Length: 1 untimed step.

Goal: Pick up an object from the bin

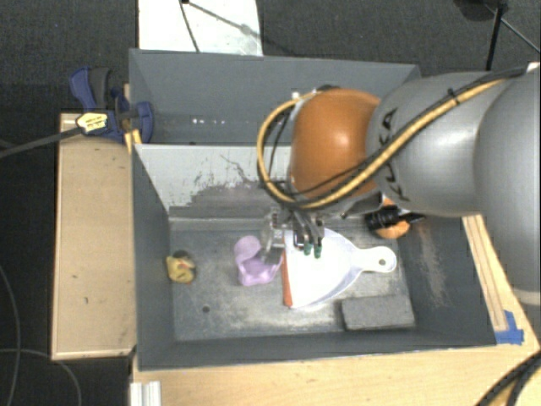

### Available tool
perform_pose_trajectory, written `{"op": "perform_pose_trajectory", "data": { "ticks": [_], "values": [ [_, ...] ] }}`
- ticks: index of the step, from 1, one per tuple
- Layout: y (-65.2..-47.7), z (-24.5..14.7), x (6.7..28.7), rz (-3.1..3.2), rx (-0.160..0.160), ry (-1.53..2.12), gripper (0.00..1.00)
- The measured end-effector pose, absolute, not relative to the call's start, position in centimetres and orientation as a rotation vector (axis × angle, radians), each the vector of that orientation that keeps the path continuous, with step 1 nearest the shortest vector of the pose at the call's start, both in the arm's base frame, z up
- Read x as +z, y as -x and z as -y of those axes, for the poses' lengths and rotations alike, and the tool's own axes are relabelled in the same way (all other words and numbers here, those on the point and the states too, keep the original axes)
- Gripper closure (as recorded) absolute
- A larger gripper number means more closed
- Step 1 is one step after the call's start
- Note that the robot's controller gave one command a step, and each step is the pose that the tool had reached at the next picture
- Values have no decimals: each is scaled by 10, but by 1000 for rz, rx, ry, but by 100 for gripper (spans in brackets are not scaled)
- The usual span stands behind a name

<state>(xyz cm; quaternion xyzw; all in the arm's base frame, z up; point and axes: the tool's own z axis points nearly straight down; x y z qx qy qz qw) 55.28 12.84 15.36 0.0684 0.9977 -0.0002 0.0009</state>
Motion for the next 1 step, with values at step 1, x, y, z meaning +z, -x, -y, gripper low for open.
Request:
{"op": "perform_pose_trajectory", "data": {
  "ticks": [1],
  "values": [
    [-555, -134, 196, -3143, -3, -148, 100]
  ]
}}
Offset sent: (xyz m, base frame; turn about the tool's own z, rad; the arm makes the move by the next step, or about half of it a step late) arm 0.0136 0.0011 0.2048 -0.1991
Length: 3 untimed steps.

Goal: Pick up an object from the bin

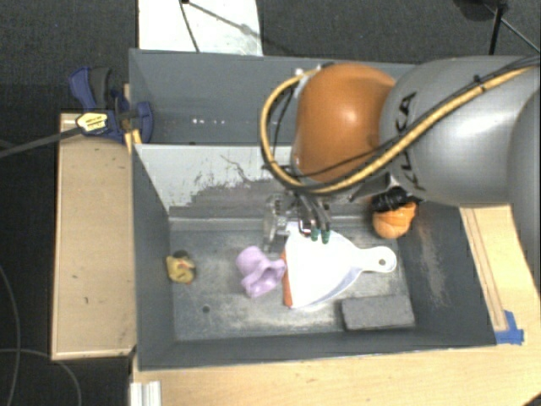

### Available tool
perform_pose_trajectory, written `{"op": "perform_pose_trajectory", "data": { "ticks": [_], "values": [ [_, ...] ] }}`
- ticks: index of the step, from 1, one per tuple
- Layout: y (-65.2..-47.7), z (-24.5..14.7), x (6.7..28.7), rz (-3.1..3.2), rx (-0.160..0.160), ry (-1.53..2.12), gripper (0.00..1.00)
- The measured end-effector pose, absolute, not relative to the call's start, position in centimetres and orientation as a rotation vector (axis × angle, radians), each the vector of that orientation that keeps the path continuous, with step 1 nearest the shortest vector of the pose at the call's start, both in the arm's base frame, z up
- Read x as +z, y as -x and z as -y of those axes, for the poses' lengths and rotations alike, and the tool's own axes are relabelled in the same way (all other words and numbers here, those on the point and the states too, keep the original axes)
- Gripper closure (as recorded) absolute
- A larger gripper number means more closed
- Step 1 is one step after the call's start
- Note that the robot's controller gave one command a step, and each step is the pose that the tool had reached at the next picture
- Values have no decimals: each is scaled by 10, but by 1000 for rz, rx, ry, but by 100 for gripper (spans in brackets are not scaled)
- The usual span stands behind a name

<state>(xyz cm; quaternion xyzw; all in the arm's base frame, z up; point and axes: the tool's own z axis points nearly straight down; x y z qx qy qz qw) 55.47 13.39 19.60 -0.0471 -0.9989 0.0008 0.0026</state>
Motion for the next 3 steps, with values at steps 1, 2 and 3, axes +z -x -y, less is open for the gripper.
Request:
{"op": "perform_pose_trajectory", "data": {
  "ticks": [1, 2, 3],
  "values": [
    [-560, -133, 266, 3142, 0, 44, 100],
    [-554, -136, 181, 3137, 1, -16, 0],
    [-555, -136, 184, 3144, -2, -12, 0]
  ]
}}
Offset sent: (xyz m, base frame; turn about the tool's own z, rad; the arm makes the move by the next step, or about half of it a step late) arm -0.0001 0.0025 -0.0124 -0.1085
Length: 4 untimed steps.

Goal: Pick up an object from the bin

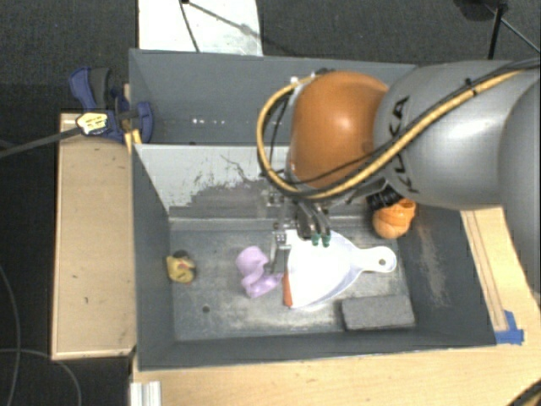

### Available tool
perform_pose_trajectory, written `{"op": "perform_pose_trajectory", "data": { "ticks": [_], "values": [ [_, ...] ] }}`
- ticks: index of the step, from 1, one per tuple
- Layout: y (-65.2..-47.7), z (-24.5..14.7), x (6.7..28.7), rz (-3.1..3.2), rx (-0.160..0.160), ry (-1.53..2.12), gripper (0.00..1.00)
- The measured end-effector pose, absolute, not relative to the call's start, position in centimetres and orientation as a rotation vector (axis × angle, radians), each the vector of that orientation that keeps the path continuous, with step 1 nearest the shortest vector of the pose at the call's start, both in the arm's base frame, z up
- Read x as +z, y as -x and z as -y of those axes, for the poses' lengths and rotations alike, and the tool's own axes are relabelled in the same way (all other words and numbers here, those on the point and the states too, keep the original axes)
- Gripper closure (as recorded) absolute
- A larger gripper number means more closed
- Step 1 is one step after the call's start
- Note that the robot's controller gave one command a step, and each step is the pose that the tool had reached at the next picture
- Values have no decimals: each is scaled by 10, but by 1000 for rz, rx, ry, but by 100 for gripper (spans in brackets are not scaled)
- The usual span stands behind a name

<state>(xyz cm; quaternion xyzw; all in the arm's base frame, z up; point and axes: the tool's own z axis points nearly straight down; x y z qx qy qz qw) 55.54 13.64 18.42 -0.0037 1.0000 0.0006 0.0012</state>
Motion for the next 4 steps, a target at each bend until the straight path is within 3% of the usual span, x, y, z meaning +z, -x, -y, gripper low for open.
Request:
{"op": "perform_pose_trajectory", "data": {
  "ticks": [1, 2, 3, 4],
  "values": [
    [-542, -116, 149, -3130, 4, 128, 0],
    [-548, -103, 85, -3134, 2, 85, 0],
    [-550, -102, 52, -3142, 2, 49, 0],
    [-501, -118, 70, -3138, 2, 129, 100]
  ]
}}
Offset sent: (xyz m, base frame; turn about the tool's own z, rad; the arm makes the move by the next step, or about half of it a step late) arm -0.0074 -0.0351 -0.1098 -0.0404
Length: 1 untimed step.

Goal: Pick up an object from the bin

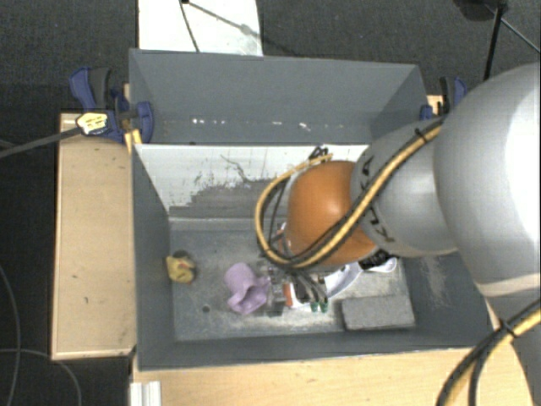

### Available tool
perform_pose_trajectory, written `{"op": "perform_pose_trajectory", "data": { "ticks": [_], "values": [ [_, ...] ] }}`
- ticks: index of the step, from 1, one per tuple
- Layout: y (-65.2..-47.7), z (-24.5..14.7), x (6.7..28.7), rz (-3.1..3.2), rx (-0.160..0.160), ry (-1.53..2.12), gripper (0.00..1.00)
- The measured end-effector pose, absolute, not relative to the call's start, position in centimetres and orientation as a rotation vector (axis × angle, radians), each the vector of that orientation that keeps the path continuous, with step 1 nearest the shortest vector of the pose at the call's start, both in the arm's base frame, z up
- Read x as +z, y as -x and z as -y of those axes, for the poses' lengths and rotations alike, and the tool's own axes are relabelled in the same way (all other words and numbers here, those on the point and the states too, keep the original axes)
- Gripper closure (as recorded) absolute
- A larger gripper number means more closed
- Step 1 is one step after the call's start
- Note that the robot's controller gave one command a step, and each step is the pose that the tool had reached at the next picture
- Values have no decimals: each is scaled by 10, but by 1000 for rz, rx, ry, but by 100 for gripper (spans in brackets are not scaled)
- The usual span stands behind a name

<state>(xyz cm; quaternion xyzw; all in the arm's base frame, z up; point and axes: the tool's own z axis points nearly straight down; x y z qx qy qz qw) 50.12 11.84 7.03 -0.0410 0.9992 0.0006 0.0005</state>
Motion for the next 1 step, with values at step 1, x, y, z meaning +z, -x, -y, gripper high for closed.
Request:
{"op": "perform_pose_trajectory", "data": {
  "ticks": [1],
  "values": [
    [-501, -118, 70, -3138, 2, 127, 100]
  ]
}}
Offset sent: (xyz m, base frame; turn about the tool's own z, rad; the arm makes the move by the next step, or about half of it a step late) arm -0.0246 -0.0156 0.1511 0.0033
